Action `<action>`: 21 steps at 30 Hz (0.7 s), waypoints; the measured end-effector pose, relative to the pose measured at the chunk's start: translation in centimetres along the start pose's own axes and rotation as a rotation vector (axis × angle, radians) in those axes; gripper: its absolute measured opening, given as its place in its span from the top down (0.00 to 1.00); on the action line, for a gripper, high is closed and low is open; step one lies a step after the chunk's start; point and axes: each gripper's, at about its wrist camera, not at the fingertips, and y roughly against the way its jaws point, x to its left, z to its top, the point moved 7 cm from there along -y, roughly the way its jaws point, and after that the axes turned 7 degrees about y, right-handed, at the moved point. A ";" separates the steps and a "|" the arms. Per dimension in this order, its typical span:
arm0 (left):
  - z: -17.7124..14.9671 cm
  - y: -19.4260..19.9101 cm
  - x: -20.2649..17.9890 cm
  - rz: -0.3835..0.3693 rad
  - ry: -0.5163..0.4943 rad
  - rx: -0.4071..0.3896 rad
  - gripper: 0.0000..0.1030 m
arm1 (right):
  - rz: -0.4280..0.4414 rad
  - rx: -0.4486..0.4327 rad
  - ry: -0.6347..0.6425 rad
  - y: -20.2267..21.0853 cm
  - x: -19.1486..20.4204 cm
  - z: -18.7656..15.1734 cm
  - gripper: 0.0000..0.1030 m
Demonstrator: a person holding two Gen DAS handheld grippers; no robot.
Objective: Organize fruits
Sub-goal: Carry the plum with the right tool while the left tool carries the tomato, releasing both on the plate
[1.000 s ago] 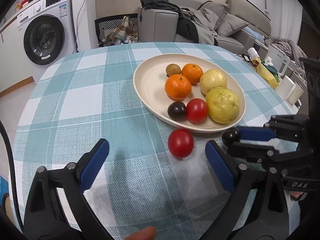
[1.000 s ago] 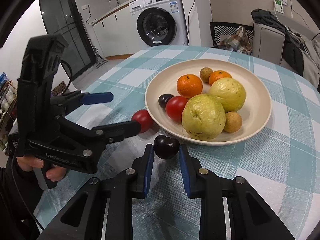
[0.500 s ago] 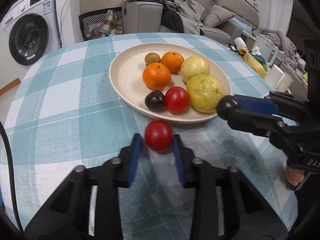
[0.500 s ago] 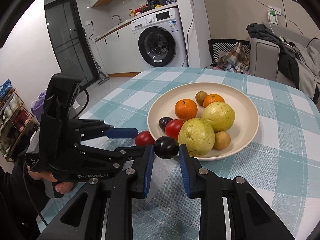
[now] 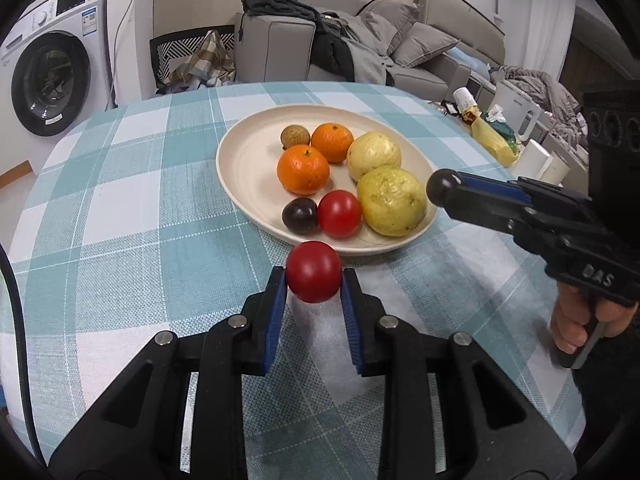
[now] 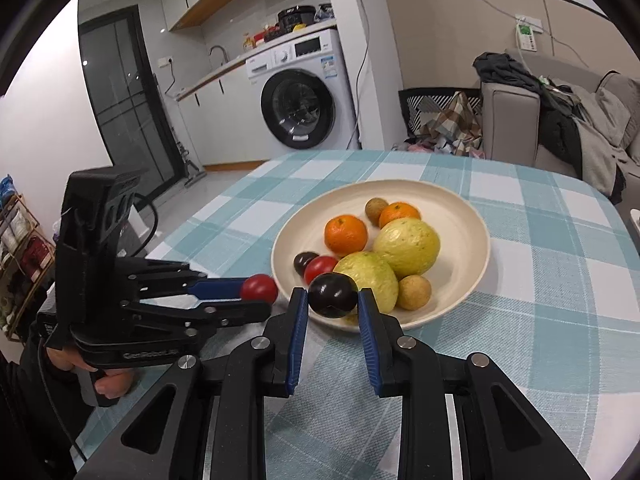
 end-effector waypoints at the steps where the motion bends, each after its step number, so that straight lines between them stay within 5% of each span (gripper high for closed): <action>1: 0.1 0.2 0.0 -0.010 0.002 -0.007 0.76 | -0.007 -0.011 -0.010 0.2 -0.4 0.1 0.74; 8: 1.1 1.9 0.0 -0.023 0.021 -0.080 0.76 | -0.088 -0.082 -0.080 1.6 -3.1 0.9 0.74; 21: 3.1 1.1 1.1 0.091 0.057 -0.149 0.76 | -0.162 -0.074 -0.141 1.6 -5.7 0.8 0.74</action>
